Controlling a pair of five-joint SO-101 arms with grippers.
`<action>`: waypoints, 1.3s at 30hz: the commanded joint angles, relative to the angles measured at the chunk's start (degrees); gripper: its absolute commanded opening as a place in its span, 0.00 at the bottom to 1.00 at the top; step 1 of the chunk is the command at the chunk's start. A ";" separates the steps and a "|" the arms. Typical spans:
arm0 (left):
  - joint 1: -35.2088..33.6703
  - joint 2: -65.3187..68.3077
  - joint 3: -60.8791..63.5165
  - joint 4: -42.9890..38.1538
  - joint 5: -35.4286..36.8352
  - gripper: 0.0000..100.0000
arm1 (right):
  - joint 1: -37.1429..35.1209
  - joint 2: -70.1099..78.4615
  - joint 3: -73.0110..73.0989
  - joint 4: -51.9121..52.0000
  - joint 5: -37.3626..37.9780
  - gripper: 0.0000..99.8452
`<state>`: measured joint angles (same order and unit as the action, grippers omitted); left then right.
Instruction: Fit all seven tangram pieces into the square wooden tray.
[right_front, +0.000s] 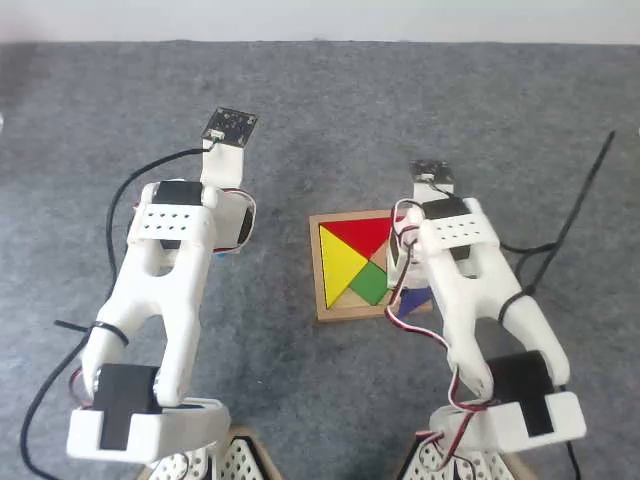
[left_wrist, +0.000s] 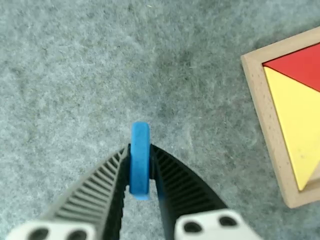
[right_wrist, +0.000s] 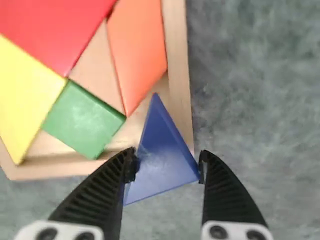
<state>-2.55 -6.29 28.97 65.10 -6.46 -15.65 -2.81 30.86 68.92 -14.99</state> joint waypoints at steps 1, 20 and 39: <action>-0.26 -3.16 -0.31 -0.53 -0.44 0.01 | -0.92 0.13 -2.73 -2.95 -8.44 0.11; -0.26 -3.25 -0.31 -0.53 -0.44 0.01 | -3.30 1.36 -2.29 -4.44 -29.45 0.11; -0.26 -3.25 -0.31 -0.53 -0.44 0.01 | -2.86 5.23 -5.80 -1.54 -20.48 0.27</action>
<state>-2.55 -6.29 28.97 65.10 -6.46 -18.64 2.64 28.57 66.20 -36.62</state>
